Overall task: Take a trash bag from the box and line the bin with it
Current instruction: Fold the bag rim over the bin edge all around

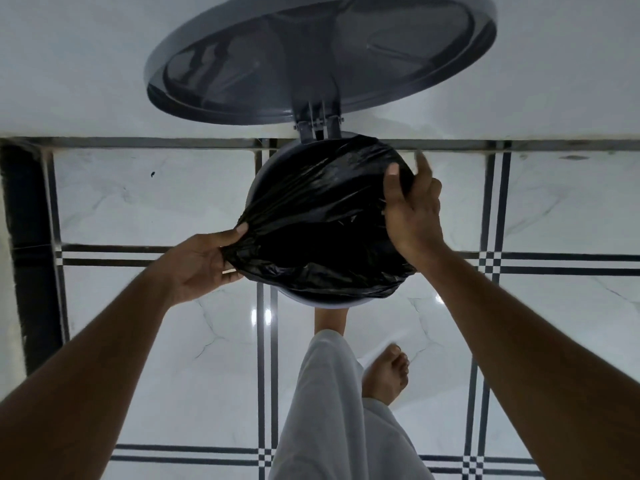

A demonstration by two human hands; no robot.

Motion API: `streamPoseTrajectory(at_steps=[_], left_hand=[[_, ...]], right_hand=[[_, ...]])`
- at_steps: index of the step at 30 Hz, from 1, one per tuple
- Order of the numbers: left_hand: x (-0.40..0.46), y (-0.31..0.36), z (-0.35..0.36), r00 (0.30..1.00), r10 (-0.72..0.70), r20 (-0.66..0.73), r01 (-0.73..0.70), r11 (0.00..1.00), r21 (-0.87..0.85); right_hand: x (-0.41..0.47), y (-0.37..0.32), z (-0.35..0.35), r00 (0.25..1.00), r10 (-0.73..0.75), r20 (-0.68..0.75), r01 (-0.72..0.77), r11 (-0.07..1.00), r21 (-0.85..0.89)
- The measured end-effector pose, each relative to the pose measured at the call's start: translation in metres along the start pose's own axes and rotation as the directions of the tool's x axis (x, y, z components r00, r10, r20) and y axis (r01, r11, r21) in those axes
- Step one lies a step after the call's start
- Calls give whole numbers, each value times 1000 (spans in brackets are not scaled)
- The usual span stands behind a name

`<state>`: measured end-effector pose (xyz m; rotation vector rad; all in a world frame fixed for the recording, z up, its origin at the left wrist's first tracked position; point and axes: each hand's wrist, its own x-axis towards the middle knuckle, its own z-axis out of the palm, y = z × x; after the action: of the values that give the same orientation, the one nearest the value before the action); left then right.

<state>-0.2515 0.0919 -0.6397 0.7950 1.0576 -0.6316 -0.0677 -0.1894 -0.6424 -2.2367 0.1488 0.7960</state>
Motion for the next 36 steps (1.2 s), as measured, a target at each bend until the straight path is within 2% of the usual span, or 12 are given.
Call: streamPoseTrajectory(at_steps=[3, 7, 10, 13, 16, 21, 24, 28, 32, 36], left_hand=[[-2, -12, -1, 1000, 25, -18, -26, 998, -52], [-11, -20, 5, 992, 49, -112, -65, 988, -140], [-20, -24, 15, 991, 70, -118, -82, 992, -99], [-26, -34, 21, 995, 3, -100, -4, 1000, -9], [-27, -49, 24, 980, 5, -197, -13, 999, -43], [-28, -61, 25, 960, 19, -279, -78, 977, -200], [-29, -70, 25, 954, 7, -300, -50, 990, -134], [-31, -77, 28, 953, -2, -302, -36, 992, -118], [-30, -74, 30, 960, 16, -278, -56, 989, -137], [-25, -73, 29, 957, 9, -290, -27, 998, -59]], right_hand=[[2, 2, -15, 989, 88, -122, -49, 956, 290], [-16, 10, -34, 920, 312, -236, -172, 866, 470], [-51, 21, -32, 873, 454, -177, -299, 785, 543], [-93, 36, -19, 787, 616, 38, -520, 628, 579], [-125, 51, -10, 764, 603, 231, -613, 566, 552], [-136, 65, 3, 727, 653, 214, -617, 484, 620], [-130, 70, 4, 720, 662, 207, -635, 507, 583], [-125, 65, -6, 721, 628, 292, -636, 432, 639], [-129, 65, -5, 770, 605, 205, -577, 520, 630], [-123, 73, -4, 742, 632, 224, -631, 545, 551]])
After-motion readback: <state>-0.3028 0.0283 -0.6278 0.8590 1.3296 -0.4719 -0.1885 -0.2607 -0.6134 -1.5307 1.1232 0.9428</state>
